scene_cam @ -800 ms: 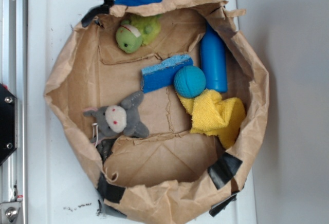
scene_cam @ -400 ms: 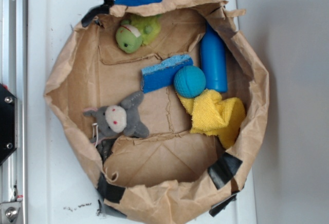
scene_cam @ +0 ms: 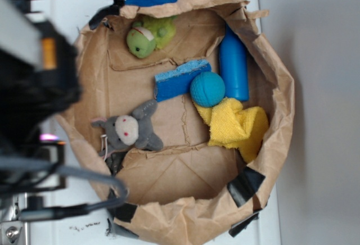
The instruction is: Grab the blue ball.
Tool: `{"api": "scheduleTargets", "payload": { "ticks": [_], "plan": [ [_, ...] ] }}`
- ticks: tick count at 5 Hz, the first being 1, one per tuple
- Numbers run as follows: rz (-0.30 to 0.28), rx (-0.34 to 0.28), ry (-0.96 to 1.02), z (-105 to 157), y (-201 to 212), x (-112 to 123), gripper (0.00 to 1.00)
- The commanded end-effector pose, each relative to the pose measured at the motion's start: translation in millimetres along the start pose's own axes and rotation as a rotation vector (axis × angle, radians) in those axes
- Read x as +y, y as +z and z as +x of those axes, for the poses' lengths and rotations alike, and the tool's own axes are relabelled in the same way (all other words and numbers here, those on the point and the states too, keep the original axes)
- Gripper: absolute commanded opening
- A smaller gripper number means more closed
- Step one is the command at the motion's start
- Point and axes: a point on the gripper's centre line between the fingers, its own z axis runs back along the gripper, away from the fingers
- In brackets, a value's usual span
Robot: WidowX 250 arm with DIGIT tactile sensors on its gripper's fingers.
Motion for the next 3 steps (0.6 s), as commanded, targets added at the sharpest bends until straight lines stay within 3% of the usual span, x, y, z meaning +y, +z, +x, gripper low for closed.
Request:
{"api": "scheduleTargets", "payload": {
  "ticks": [1, 2, 3],
  "plan": [
    [0.023, -0.090, -0.058, 45.1, -13.3, 16.9, 1.00],
    [-0.032, -0.056, -0.189, 49.9, -29.3, 24.0, 1.00],
    [-0.032, -0.056, -0.189, 49.9, -29.3, 24.0, 1.00]
  ]
}}
